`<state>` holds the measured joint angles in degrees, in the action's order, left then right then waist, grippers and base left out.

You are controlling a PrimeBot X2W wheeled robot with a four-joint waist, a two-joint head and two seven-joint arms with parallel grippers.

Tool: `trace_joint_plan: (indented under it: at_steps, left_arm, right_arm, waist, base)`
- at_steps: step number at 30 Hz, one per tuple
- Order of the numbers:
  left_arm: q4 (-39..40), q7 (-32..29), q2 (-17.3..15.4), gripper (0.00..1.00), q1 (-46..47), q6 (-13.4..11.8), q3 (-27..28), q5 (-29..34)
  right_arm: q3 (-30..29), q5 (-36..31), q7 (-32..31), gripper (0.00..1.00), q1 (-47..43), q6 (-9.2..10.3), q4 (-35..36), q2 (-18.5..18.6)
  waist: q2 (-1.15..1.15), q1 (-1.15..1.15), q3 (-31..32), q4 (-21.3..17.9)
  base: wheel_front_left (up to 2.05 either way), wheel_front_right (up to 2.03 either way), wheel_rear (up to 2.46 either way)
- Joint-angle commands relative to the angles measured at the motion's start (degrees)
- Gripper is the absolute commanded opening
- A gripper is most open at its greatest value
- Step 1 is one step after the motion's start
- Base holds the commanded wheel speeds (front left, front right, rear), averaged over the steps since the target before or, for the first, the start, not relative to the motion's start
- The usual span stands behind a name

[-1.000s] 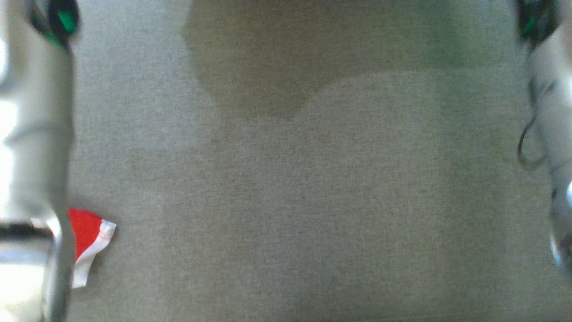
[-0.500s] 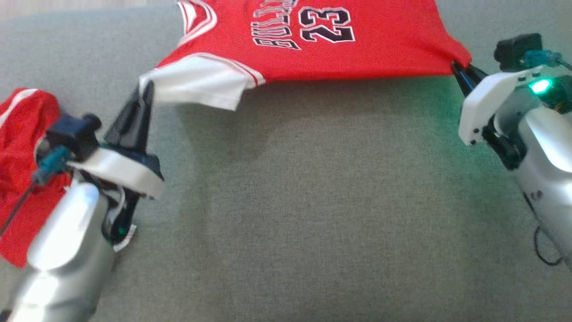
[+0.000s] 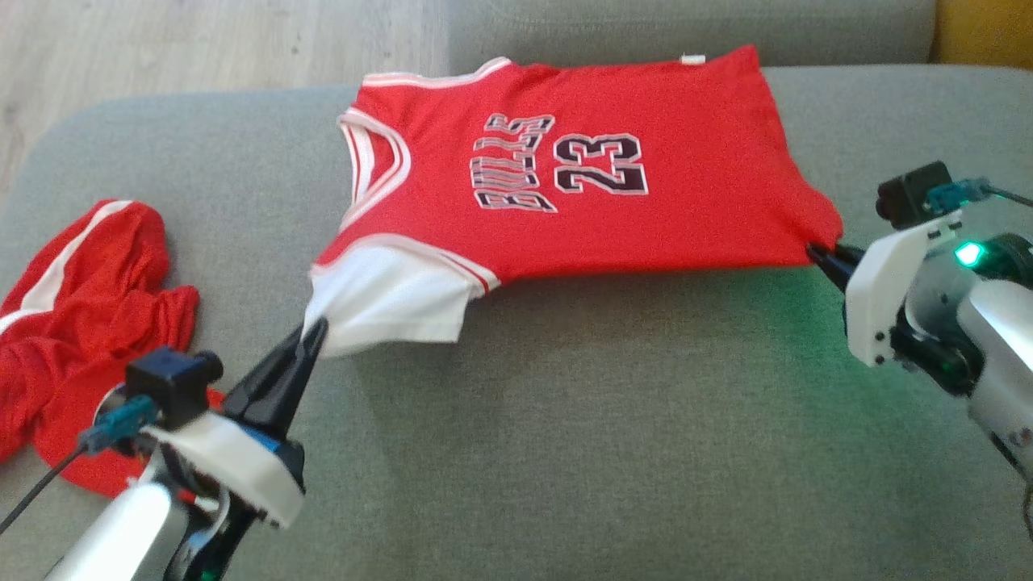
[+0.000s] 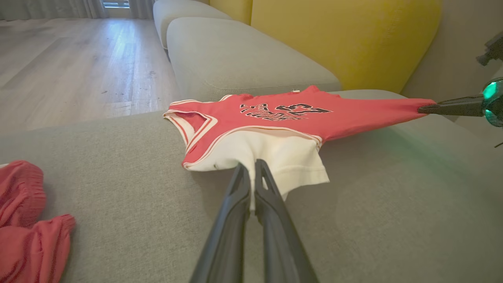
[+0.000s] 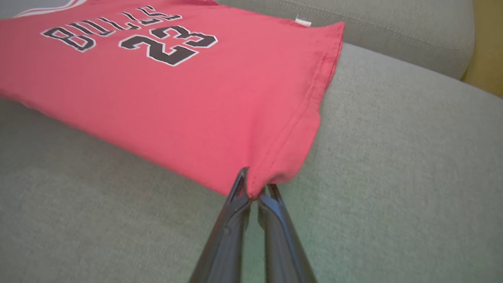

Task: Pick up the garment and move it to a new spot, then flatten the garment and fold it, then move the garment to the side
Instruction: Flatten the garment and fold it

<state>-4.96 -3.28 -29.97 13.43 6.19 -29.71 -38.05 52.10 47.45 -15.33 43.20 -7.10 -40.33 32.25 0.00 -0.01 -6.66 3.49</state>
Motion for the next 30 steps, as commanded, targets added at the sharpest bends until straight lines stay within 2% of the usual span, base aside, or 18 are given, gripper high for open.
trace_joint_plan:
  at_steps: [1,10,17,23,30]
  left_arm:
    - [3.98,-1.44,-3.46,0.00,0.97,-0.60,2.56,-0.91]
    - [15.76,-9.32,-9.37,0.00,-7.48,-2.07,2.79,-6.28]
    - [21.45,-14.52,-13.61,0.00,-12.28,-1.87,1.90,-10.00]
    - [21.60,-14.32,-13.87,0.00,-11.00,-2.16,2.17,-8.94]
    - [19.56,-15.80,-14.46,0.00,-4.94,-0.94,2.13,-7.72]
  right_arm:
    - [0.71,1.65,-0.99,0.00,-0.61,-0.39,2.48,2.75]
    - [4.26,9.61,-8.86,0.00,-5.59,-0.39,9.94,10.15]
    - [4.82,14.26,-16.11,0.00,-10.60,-0.39,15.59,14.87]
    - [2.90,13.77,-17.41,0.00,-11.54,-0.39,17.89,14.84]
    - [-0.05,10.99,-19.15,0.00,-8.67,-0.39,17.09,12.99]
  waist:
    - [0.00,0.01,1.24,0.18]
    - [0.00,0.01,5.10,-0.18]
    - [0.00,0.01,6.42,-0.38]
    - [0.00,0.01,5.18,-1.03]
    - [0.00,0.01,1.74,-1.37]
  base:
    - [0.00,0.00,0.00]
    - [0.00,0.00,0.00]
    - [0.00,0.00,0.00]
    - [0.00,0.00,0.00]
    - [0.00,0.00,0.00]
